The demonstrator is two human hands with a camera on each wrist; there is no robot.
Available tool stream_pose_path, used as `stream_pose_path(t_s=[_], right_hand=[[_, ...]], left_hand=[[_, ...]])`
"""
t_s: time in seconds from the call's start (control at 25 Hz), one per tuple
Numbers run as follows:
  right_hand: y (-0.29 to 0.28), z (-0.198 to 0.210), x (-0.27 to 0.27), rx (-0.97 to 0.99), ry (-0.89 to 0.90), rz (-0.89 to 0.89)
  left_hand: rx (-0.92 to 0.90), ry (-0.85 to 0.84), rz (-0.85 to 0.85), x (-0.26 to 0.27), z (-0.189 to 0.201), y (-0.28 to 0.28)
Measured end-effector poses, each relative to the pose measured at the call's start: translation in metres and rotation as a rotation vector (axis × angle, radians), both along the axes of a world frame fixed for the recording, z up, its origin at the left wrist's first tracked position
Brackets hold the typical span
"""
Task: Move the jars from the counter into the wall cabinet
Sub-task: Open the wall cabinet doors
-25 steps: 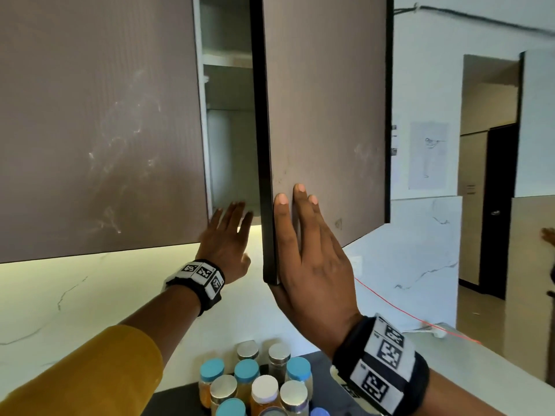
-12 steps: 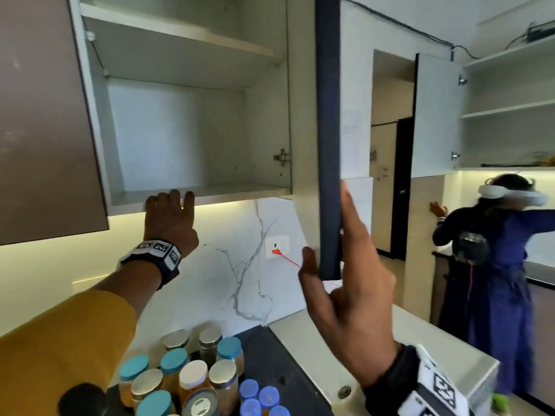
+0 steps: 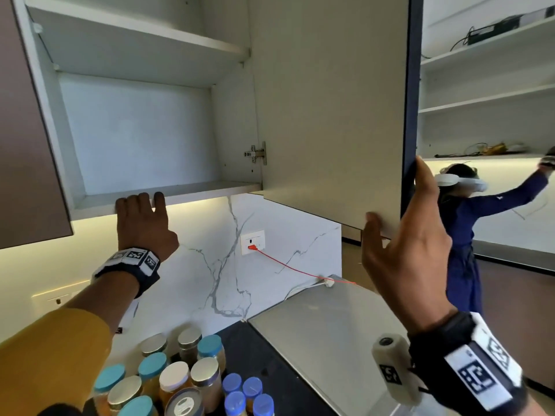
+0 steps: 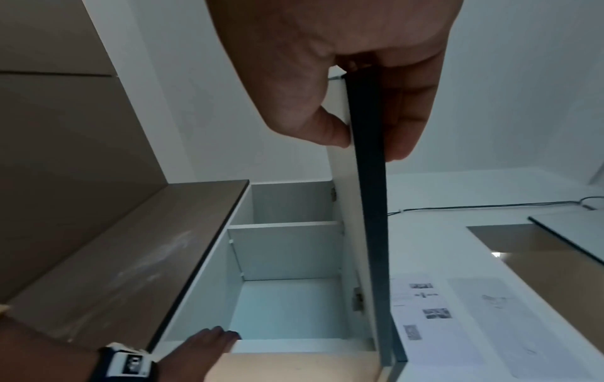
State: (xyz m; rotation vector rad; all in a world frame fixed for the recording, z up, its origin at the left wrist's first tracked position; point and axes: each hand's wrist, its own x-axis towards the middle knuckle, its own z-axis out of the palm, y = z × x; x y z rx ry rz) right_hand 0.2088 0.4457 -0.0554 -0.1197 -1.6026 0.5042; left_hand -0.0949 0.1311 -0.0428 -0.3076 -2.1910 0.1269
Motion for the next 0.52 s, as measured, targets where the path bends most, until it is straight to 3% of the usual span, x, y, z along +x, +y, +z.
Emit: stream_pose_path(t_s=[0.2,0.52], right_hand=[[0.025,0.004,-0.005,-0.069,-0.113,-0.175],[0.070,0.014,-0.007,0.009,-0.269,-0.398]], left_hand=[[-0.026,-0.033,0.027,0.001,0.002,-0.005],[-0.016,-0.060,0.065,0.003,0.005,-0.011]])
